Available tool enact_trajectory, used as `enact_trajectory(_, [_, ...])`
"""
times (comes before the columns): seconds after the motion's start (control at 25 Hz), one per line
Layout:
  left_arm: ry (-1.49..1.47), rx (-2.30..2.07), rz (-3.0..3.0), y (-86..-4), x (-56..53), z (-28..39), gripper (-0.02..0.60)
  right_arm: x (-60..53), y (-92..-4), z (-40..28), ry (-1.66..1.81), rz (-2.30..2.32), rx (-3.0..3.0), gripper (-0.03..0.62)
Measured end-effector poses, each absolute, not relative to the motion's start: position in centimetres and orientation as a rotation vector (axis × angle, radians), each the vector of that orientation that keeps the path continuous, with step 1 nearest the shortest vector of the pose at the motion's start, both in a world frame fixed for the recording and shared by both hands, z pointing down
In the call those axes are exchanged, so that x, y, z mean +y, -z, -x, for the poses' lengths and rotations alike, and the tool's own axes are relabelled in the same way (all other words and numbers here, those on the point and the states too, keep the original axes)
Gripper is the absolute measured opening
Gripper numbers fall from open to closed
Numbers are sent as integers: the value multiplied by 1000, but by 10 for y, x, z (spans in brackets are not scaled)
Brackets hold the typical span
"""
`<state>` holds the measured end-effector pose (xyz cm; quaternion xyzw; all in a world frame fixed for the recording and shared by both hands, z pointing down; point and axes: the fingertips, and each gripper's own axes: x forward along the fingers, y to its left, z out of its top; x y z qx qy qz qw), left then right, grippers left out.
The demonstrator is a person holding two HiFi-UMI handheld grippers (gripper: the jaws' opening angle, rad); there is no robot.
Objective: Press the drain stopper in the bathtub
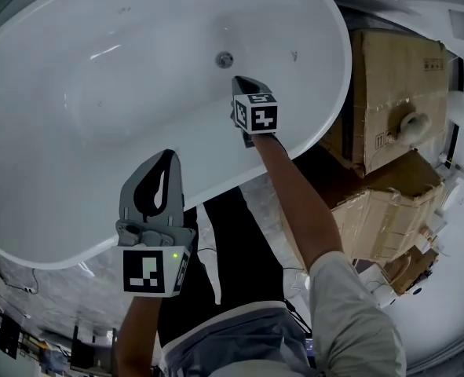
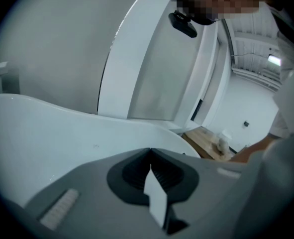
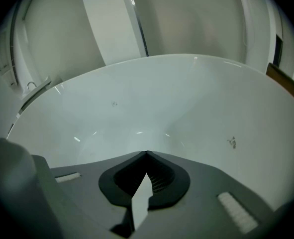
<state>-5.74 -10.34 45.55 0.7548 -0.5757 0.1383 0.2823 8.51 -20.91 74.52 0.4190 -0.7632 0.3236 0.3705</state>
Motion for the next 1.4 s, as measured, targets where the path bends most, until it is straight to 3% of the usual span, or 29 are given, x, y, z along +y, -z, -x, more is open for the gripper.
enact_trajectory(0.56, [-365,-1542,-2043,-374,-79,64,0,-173,-616,-92,-785,-1078,-2059,-3])
enact_trajectory(1.4, [-247,-1597,-2093,-197,-47,58,0,-128,-301,-81,-636,-1032,-2383,-3])
